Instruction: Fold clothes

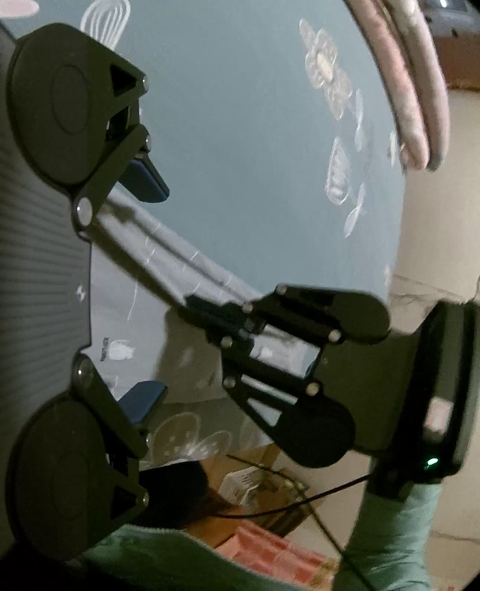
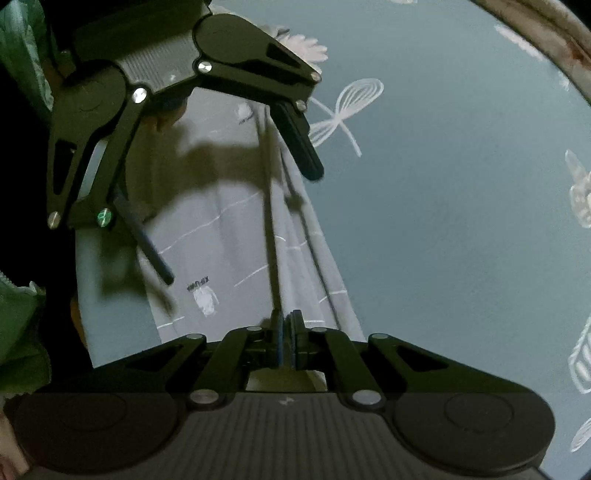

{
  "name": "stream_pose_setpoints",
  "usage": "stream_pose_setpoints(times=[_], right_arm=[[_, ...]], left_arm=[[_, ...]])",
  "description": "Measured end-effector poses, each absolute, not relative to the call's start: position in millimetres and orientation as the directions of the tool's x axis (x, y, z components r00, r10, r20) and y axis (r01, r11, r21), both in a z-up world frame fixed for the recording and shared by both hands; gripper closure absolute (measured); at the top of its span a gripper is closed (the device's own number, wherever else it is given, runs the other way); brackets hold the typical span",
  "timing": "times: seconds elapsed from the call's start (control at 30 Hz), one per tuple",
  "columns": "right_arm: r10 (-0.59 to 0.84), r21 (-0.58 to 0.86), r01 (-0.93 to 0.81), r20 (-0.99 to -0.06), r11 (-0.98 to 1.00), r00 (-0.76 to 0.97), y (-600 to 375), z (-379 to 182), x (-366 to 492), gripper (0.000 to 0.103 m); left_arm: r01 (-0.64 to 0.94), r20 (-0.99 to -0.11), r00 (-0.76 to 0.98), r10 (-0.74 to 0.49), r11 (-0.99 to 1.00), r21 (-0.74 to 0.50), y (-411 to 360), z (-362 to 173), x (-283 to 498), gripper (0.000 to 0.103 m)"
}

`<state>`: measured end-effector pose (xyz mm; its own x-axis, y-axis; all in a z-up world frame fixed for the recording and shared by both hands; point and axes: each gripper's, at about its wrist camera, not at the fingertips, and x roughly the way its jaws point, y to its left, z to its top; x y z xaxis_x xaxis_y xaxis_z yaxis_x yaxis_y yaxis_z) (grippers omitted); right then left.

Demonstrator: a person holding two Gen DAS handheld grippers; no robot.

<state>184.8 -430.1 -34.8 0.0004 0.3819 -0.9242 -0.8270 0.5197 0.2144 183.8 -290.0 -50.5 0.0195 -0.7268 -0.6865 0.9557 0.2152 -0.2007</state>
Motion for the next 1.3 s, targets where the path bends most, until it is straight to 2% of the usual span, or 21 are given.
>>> stream_pose_setpoints(times=[0.13, 0.33, 0.4, 0.47, 0.6, 0.77, 0.83, 1.03, 1.3], right_arm=[[0.382, 0.237, -0.81, -0.924, 0.536, -0.017, -429.7, -42.6, 188.9, 0.096], [0.386, 0.212, -0.8, -0.922, 0.561, 0.027, -434.9, -27.4, 196.6, 0.093], [0.408, 0.19, -0.785, -0.909, 0.589, 0.085, -438.9, -17.4, 204.0, 0.091], [0.434, 0.188, -0.769, -0.892, 0.611, 0.127, -438.2, -14.4, 211.9, 0.083], [0.449, 0.172, -0.794, -0.883, 0.583, 0.139, -420.6, -34.1, 216.2, 0.079], [0.424, 0.094, -0.844, -0.89, 0.528, 0.166, -406.4, -46.7, 214.5, 0.07], [0.399, 0.068, -0.824, -0.895, 0.563, 0.199, -415.0, -45.8, 222.7, 0.06], [0.388, 0.07, -0.809, -0.899, 0.584, 0.202, -426.5, -50.3, 224.8, 0.057], [0.255, 0.016, -0.731, -0.942, 0.682, 0.218, -472.1, -50.7, 208.0, 0.051]], left_arm=[[0.951, -0.709, -0.047, -0.703, 0.185, -0.246, -292.5, -62.2, 180.4, 0.001], [0.961, -0.722, -0.052, -0.69, 0.161, -0.223, -289.7, -64.1, 173.4, 0.001], [0.963, -0.725, -0.048, -0.687, 0.162, -0.217, -290.1, -63.7, 171.4, 0.001], [0.966, -0.727, -0.05, -0.685, 0.152, -0.21, -290.1, -63.7, 167.6, 0.001], [0.971, -0.73, -0.048, -0.681, 0.139, -0.194, -290.0, -65.2, 163.9, 0.001], [0.969, -0.73, -0.053, -0.682, 0.142, -0.203, -290.1, -65.0, 164.4, 0.001], [0.969, -0.729, -0.054, -0.682, 0.141, -0.204, -289.9, -64.7, 164.7, 0.001], [0.969, -0.729, -0.054, -0.682, 0.141, -0.204, -287.5, -63.5, 163.3, 0.001], [0.971, -0.735, -0.052, -0.677, 0.136, -0.194, -290.6, -64.0, 164.2, 0.001]])
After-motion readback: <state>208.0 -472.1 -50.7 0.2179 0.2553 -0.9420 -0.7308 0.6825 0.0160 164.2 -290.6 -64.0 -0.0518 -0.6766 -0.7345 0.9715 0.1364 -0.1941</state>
